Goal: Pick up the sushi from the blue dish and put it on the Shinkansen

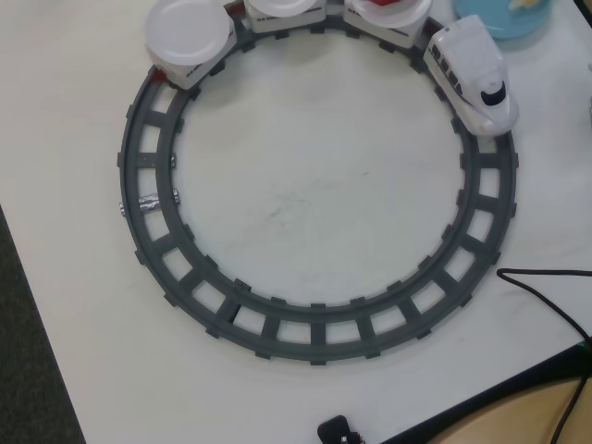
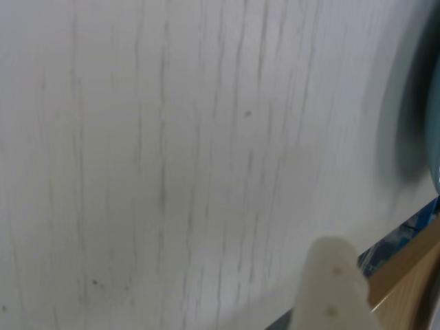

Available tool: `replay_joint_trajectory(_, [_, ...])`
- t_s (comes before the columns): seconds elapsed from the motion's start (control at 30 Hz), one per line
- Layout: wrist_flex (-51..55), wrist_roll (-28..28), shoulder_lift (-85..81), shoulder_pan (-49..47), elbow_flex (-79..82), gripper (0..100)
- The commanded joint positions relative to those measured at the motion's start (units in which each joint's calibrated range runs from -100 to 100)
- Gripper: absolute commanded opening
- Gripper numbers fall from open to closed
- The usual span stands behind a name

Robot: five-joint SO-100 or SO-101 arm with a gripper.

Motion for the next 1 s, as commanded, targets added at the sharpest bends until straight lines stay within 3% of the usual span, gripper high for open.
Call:
replay_joint_trajectory(0.0, [-0.10,-0.49,-0.18,-0.11,-0.26,21])
replay_joint_trajectory(0.6, [-0.87,0.08,0.99,-0.73,-0.80,21])
replay_joint_trajectory(0.8, [-10.88,6.22,10.18,7.19,-5.20,21])
replay_joint_trajectory(0.97, [-21.58,6.22,23.12,8.34,-5.46,21])
